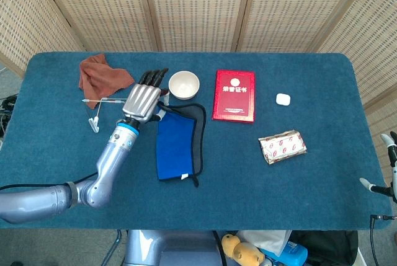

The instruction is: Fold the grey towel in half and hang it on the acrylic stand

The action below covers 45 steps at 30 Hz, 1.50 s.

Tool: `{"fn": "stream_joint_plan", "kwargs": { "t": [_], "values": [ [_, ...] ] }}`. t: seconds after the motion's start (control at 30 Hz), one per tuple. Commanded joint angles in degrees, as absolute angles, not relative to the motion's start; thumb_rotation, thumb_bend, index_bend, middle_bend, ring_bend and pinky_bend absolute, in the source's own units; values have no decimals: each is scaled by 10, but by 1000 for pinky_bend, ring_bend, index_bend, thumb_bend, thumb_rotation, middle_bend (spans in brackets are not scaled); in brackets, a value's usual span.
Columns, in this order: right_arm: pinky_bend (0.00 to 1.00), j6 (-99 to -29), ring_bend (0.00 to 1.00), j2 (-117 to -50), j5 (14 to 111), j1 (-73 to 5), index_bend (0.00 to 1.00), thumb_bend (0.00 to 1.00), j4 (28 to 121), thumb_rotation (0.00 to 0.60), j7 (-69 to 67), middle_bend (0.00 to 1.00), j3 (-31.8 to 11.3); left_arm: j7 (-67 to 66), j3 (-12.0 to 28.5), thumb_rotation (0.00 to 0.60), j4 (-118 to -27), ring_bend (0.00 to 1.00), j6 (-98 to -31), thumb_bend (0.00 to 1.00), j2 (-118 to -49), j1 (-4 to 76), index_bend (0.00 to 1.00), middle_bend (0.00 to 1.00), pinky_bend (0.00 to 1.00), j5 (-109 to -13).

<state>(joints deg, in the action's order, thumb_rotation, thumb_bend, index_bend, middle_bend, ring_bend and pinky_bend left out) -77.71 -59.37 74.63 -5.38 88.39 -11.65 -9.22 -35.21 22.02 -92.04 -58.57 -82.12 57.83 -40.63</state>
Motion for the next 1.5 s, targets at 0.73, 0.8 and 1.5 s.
{"fn": "stream_joint_plan", "kwargs": {
  "t": [0.73,0.8,1.5],
  "values": [
    [0,-777,0,-598,748,-56,0,0,887,600,-103,0,-90,-221,258,600,-837,0,-539,674,-696,551,816,0,26,-382],
    [0,-777,0,-599,749,-57,0,0,888,600,-98,0,-89,-201,262,600,-817,0,-529,673,-692,549,816,0,22,-389],
    [0,-781,0,-605,747,-58,0,0,905,600,-61,0,-85,69,236,600,-724,0,-429,662,-630,481,816,0,5,-585]
  ]
}}
